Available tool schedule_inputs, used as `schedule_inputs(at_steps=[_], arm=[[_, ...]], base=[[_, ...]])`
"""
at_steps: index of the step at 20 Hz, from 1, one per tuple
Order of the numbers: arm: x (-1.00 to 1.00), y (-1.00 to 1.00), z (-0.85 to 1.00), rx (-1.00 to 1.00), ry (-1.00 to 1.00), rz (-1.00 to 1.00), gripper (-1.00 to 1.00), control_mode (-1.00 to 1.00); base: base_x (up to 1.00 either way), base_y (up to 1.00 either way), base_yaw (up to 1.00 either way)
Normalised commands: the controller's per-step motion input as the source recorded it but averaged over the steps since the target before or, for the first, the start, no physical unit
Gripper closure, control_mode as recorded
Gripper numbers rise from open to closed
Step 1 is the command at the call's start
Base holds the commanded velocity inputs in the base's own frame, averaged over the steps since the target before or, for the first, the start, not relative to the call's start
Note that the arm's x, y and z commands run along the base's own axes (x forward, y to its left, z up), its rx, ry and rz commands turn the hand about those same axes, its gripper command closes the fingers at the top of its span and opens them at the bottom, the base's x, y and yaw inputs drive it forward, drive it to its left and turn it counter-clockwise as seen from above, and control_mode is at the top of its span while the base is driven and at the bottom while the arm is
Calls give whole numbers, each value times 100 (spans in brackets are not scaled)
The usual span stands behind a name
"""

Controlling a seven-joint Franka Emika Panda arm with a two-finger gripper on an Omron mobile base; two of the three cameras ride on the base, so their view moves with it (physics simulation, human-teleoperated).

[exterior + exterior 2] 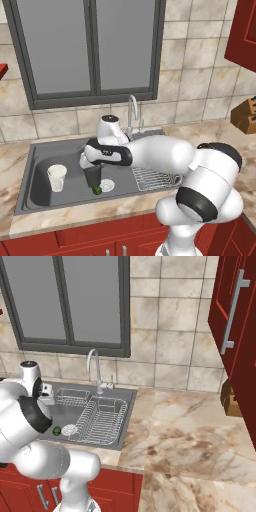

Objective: Pick the jug and glass cup and place them in the sink. Then turn on the water.

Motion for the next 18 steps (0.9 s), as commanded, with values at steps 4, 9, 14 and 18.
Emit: schedule_inputs(at_steps=[4,9,14,18], arm=[[26,26,-34,0,0,0,100,-100],[22,16,-27,0,1,0,100,-100],[21,9,-33,0,0,0,100,-100],[20,5,-38,0,0,0,100,-100]], base=[[0,0,0],[0,0,0],[0,0,0],[0,0,0]])
